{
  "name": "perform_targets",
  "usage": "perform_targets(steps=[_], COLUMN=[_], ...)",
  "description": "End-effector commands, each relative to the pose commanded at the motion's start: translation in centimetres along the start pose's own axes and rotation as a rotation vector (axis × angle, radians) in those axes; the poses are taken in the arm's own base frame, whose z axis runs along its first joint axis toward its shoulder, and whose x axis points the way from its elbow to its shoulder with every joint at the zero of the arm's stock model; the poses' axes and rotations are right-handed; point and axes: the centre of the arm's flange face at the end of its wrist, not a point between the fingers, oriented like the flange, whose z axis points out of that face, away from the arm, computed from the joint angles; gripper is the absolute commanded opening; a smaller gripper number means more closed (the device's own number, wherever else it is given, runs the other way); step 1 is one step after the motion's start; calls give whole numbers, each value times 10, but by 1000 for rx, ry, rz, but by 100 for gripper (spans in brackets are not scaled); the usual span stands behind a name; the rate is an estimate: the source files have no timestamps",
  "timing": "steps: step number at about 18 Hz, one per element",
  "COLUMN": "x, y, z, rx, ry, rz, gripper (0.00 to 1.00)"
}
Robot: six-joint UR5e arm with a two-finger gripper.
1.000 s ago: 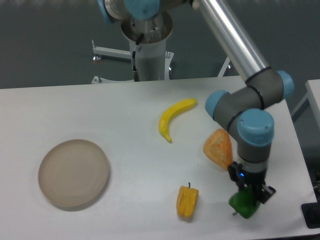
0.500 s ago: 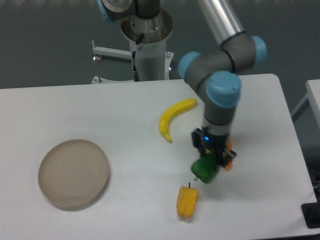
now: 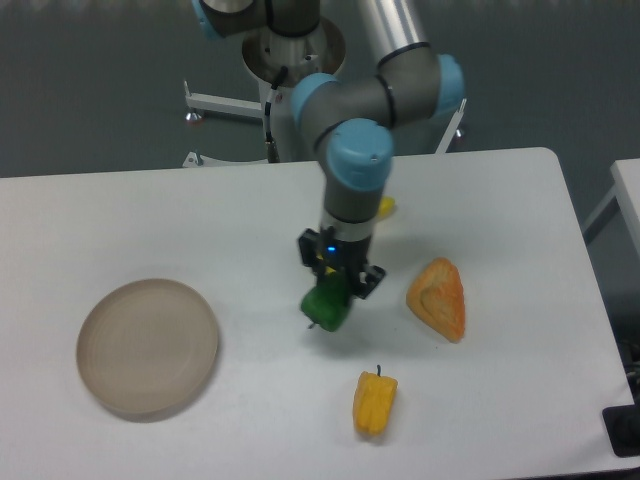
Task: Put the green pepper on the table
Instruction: 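Lower the green pepper onto the table beside the banana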
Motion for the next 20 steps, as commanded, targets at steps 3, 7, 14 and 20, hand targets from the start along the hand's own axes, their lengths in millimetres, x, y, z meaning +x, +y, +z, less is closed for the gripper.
perform_targets(steps=[3,7,14,20], x=[13,18,20,19], y=[-2,-3,-3,-3], z=[9,15,21,25], rx=[-11,-7,11,13], ry=[13,31,42,50], rz=[-7,3,59,109], gripper=[30,30,30,30])
